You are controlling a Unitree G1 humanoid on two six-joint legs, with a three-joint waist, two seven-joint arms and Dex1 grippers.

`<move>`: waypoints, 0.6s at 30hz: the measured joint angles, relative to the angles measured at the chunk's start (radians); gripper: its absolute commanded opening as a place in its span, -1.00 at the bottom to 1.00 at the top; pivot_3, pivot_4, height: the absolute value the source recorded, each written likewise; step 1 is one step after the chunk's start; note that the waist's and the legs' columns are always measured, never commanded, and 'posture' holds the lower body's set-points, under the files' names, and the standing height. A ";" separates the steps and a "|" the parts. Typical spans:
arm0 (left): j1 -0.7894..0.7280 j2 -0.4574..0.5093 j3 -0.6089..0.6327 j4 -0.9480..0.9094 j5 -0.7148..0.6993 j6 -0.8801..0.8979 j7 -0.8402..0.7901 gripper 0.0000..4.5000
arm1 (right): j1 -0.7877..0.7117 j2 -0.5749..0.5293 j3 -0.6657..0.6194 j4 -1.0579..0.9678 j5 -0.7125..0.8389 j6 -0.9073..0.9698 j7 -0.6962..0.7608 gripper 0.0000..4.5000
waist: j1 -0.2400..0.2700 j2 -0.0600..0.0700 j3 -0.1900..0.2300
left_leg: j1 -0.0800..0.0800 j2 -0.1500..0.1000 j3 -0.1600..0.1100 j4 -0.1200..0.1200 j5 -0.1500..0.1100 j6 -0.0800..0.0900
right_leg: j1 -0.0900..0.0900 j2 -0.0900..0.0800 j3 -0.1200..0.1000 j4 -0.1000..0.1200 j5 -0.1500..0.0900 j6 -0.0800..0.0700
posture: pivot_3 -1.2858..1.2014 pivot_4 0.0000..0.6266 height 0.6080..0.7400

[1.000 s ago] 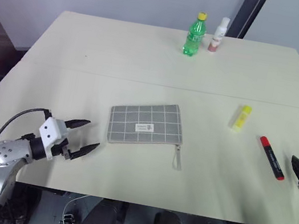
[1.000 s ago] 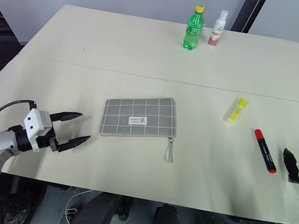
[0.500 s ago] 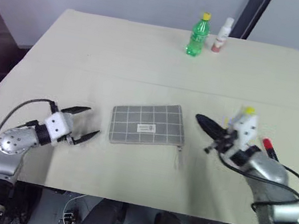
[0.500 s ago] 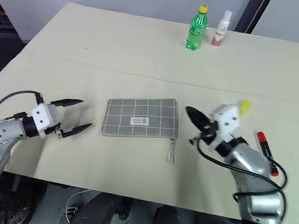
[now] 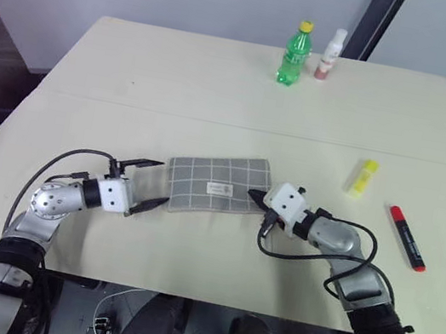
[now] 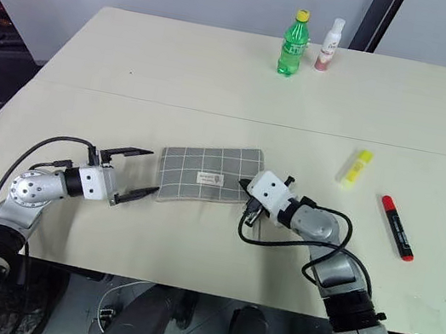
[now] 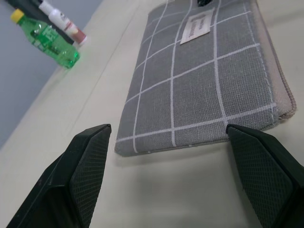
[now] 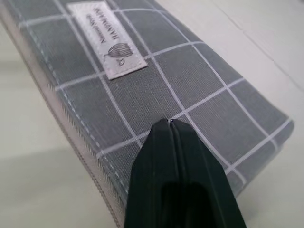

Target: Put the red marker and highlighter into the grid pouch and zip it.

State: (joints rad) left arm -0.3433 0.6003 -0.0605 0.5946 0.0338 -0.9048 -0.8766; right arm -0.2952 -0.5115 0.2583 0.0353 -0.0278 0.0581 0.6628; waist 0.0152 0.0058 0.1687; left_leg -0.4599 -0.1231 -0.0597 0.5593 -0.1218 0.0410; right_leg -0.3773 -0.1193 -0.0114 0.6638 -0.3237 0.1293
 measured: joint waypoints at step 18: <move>0.015 0.100 -0.055 0.068 -0.106 -0.152 -0.099 0.83 | 0.021 -0.019 -0.028 -0.011 0.002 -0.007 0.028 -0.98 | -0.004 -0.002 -0.003 | 0.001 0.000 0.000 -0.001 0.000 0.000 | 0.000 0.000 0.001 0.002 0.000 -0.001 | 0.03 -0.52 1.00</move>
State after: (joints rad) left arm -0.3286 0.7001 -0.1160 0.6630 -0.0720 -1.0565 -0.9761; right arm -0.2741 -0.5300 0.2301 0.0245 -0.0259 0.0506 0.6907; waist 0.0116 0.0034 0.1658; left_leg -0.4591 -0.1228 -0.0600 0.5587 -0.1217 0.0409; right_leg -0.3777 -0.1191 -0.0103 0.6654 -0.3242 0.1284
